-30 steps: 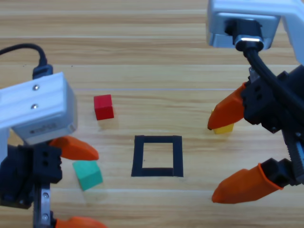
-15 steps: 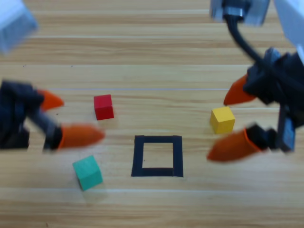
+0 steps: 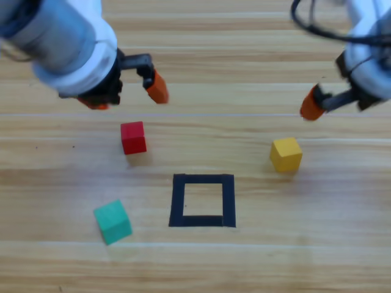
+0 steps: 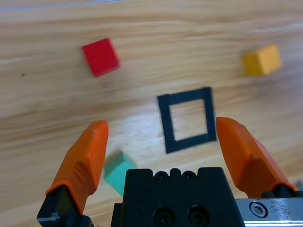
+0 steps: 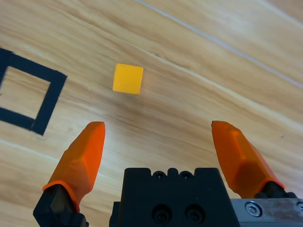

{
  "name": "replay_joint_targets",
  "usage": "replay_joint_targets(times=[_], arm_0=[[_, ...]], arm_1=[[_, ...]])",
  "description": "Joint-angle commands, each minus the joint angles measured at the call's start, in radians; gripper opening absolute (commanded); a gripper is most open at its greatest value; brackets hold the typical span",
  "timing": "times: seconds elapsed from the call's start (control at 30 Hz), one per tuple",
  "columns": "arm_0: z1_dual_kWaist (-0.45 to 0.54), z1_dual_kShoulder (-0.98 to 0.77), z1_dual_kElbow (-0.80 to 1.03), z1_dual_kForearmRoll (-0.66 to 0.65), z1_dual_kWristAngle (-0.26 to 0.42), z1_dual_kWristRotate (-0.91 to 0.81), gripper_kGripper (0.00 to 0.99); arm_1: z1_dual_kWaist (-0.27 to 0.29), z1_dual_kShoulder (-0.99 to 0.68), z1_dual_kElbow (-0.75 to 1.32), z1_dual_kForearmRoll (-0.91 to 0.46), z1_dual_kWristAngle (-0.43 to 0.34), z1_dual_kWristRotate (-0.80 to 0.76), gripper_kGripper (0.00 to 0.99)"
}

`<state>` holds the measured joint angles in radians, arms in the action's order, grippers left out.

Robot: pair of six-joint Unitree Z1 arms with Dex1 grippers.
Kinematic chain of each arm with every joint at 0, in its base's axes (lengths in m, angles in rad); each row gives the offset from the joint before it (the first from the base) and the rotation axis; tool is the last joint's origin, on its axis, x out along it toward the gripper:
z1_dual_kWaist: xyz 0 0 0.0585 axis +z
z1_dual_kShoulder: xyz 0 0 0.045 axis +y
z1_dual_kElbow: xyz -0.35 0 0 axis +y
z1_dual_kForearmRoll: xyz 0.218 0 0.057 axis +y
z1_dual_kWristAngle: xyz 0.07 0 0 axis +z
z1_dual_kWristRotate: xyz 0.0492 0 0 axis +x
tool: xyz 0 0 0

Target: Stack the blocks in the rectangular block: red at the bottom, yellow in the middle, green on top

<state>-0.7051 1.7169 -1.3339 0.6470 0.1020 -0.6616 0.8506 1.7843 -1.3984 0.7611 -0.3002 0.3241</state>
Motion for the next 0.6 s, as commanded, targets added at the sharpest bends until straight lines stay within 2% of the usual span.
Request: replay_joint_targets(times=[0.03,0.17,0.27,0.43,0.6], arm_0=[[0.141,0.306,-0.261,0.217,0.024,-0.062,0.960],[0.144,0.494,-0.508,0.418,0.062,-0.102,0.960],[0.144,0.601,-0.657,0.539,0.059,-0.119,0.960],[0.144,0.624,-0.662,0.550,0.005,-0.138,0.962],[0.144,0.656,-0.650,0.548,-0.004,-0.156,0.962]], arm_1=[[-0.024,0.214,-0.070,-0.022,-0.014,0.035,0.989],[-0.022,0.305,-0.129,-0.023,-0.004,0.041,0.989],[-0.033,0.357,-0.165,-0.023,0.032,0.059,0.988],[-0.051,0.409,-0.194,-0.023,0.039,0.085,0.988],[-0.059,0.437,-0.197,-0.025,0.039,0.108,0.988]])
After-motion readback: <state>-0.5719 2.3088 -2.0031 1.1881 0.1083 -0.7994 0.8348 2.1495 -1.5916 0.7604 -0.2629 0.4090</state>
